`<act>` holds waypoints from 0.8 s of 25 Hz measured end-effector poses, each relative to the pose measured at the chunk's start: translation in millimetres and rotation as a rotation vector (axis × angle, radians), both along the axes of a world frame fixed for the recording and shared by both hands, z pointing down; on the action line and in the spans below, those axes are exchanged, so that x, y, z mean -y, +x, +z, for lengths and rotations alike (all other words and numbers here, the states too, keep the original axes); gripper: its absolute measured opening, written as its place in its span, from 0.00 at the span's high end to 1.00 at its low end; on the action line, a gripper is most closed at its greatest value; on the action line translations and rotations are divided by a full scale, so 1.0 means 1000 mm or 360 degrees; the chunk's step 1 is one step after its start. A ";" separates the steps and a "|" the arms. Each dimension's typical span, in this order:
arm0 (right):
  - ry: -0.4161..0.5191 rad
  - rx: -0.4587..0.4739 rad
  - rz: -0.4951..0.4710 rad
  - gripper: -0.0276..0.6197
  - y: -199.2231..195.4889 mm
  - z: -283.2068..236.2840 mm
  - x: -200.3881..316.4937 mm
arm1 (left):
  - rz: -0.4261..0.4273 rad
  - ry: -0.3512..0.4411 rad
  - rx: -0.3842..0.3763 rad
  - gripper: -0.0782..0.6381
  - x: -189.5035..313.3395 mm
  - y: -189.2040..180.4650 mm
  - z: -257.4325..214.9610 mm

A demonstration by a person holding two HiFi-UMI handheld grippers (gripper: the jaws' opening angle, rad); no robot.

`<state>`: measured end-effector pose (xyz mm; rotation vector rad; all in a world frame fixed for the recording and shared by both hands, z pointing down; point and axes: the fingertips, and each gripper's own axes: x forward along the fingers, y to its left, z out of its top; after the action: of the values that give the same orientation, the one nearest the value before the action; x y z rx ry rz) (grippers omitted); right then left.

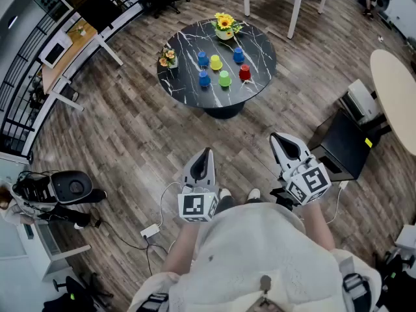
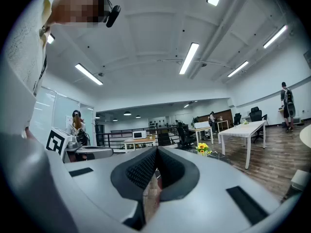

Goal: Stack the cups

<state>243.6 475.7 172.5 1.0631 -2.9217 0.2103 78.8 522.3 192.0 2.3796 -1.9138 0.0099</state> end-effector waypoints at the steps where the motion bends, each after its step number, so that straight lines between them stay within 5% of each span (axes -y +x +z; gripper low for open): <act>1: -0.0001 0.0005 0.0006 0.95 -0.001 0.000 -0.002 | 0.0014 0.0006 0.0007 0.86 0.000 -0.001 0.000; 10: -0.0048 0.0043 0.0045 0.95 0.005 0.009 0.008 | 0.0054 0.0002 0.0044 0.86 0.015 0.009 0.004; 20: -0.0049 0.0111 0.0046 0.94 0.023 0.013 0.033 | -0.0107 0.0041 0.0039 0.86 0.022 0.003 0.003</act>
<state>266.7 443.0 185.9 1.1163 -2.9548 0.2982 82.2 500.5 194.8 2.3407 -2.0159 0.0096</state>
